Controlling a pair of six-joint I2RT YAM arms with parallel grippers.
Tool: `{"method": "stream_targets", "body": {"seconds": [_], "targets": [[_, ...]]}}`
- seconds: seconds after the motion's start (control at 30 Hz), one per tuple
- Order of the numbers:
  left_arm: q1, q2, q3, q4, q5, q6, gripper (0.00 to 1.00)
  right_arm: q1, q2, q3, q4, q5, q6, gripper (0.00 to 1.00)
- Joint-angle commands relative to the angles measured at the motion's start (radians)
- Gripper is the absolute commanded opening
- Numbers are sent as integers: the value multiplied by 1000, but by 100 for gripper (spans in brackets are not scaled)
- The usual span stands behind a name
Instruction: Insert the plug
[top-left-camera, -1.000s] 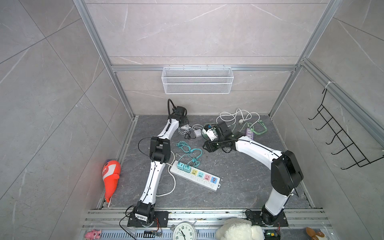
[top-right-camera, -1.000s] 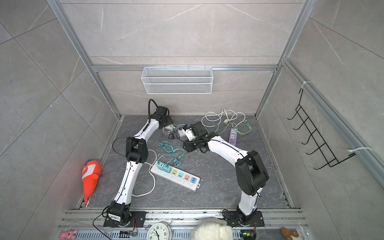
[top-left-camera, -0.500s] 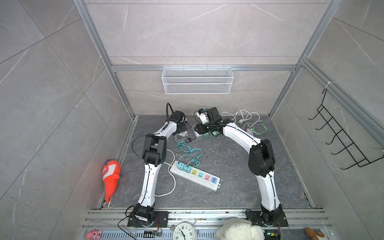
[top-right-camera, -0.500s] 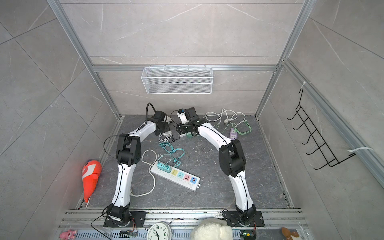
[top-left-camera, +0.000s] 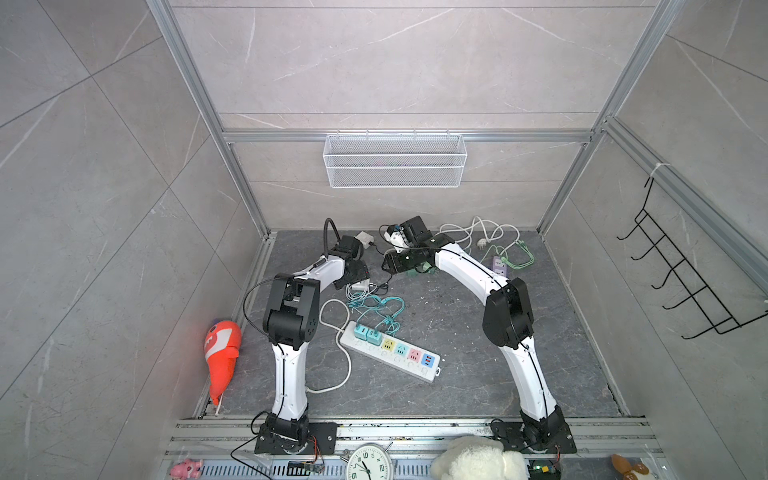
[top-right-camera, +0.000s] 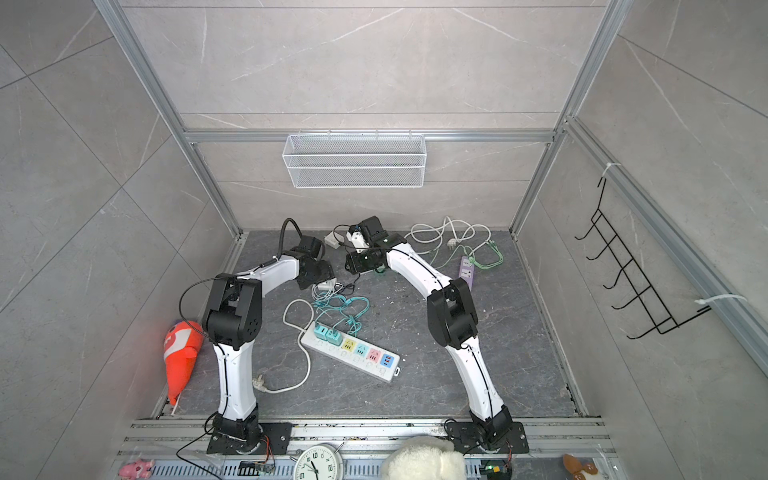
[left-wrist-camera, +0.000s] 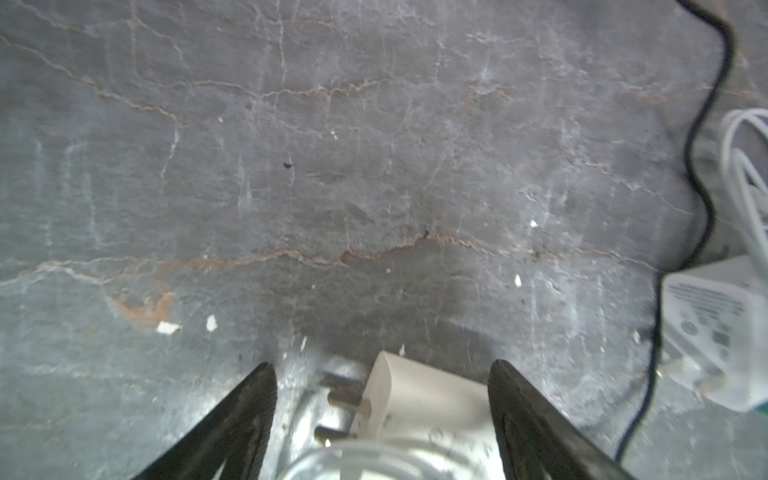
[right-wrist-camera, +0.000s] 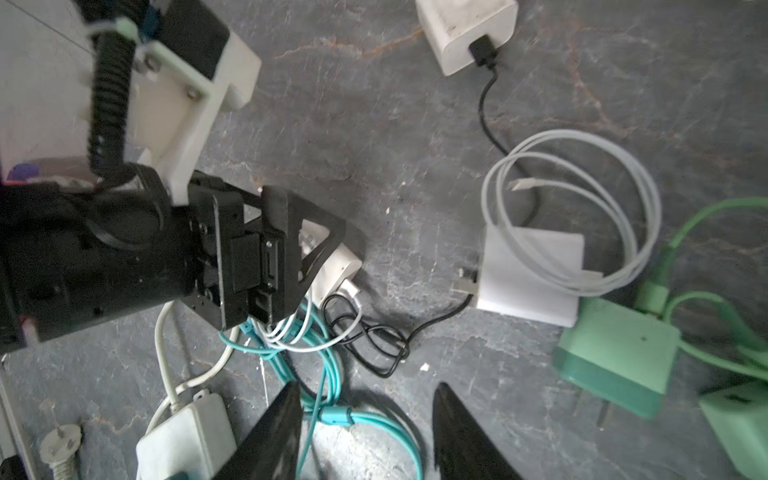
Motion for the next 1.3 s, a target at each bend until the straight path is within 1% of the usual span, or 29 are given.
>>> {"method": "stream_targets", "body": {"seconds": [0.0,0.23,0.5,0.6,0.73,0.83,1.0,1.27], "targets": [[-5,-78,-23,-12,54,27,82,31,34,25,-67,-21,3,53],[-7,-133,-113,4,87,39,83,38,53,26,-48,-5,51,52],[-11,-235,-232,21,99,54,82,36,56,50,-58,35,81,52],[-11,-236,-248,21,98,60,81,32,65,73,-70,38,88,53],[-12,-190,-213,-7,96,87,77,31,67,85,-77,35,94,53],[-22,-154,-156,-66,57,136,77,30,61,80,-81,36,91,53],[-41,-124,-82,-135,-21,226,79,29,49,58,-70,34,85,53],[-82,-32,46,-233,-49,342,79,23,30,25,-50,29,82,53]]}}
